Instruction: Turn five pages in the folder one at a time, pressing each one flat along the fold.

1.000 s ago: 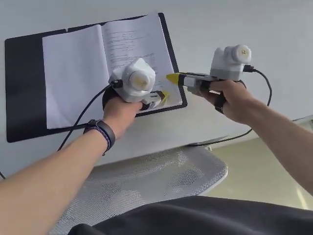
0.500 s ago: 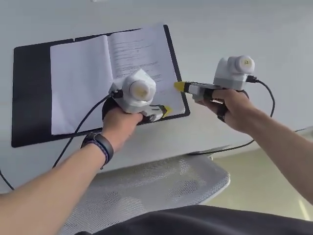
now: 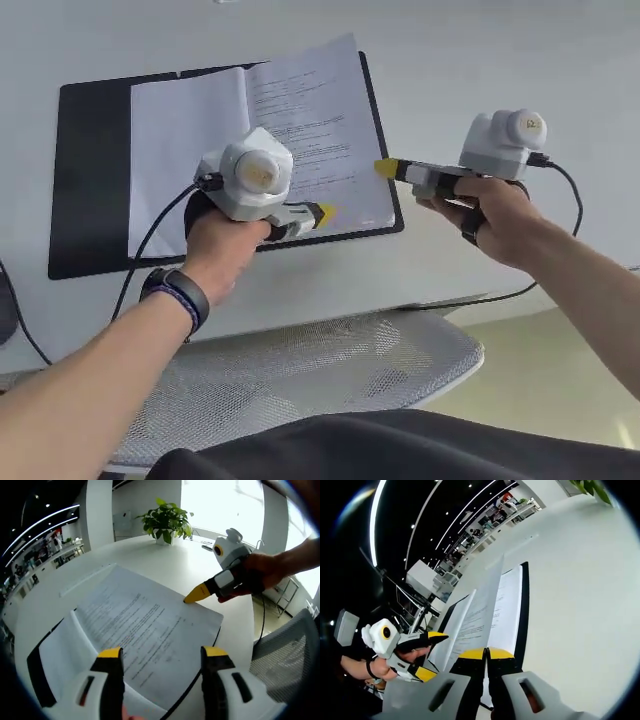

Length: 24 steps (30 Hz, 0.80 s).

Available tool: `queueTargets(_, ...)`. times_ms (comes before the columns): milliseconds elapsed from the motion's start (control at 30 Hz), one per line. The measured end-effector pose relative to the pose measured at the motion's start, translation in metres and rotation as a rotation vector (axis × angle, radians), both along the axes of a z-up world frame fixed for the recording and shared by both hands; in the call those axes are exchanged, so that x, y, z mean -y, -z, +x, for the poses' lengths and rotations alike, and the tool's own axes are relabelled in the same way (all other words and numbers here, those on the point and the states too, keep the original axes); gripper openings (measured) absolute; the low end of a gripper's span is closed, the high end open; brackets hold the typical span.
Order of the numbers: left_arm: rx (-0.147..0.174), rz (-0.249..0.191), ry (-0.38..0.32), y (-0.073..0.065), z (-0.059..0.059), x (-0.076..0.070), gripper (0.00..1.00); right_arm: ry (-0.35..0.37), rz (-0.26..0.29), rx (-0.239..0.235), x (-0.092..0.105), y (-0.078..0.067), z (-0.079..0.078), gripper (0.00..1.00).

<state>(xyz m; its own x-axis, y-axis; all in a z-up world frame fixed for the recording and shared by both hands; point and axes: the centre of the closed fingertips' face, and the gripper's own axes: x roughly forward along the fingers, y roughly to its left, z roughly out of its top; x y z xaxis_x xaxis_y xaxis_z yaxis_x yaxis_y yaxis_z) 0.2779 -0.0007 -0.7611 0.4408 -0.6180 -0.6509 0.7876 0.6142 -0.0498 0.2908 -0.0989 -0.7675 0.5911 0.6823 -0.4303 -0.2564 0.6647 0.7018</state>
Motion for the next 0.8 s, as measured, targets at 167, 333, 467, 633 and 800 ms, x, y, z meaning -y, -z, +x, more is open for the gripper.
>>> queueTargets(167,0.008,-0.015,-0.041,-0.009,0.002,-0.018,0.62,-0.001,-0.006,0.007,-0.002,-0.006,0.0,0.0)
queueTargets(333,0.019,-0.021,-0.083,-0.014,0.003,-0.04,0.63,-0.012,-0.012,0.021,-0.004,-0.013,0.0,0.0)
queueTargets(467,0.025,-0.003,-0.107,-0.015,0.001,-0.058,0.64,-0.016,-0.01,0.035,-0.006,-0.02,0.0,0.0)
queueTargets(633,0.035,-0.008,-0.137,-0.02,-0.002,-0.078,0.64,-0.032,-0.013,0.059,-0.007,-0.03,0.002,0.0)
queueTargets(800,0.044,-0.015,-0.175,-0.027,-0.002,-0.098,0.65,-0.041,0.001,0.089,-0.011,-0.042,0.003,0.0)
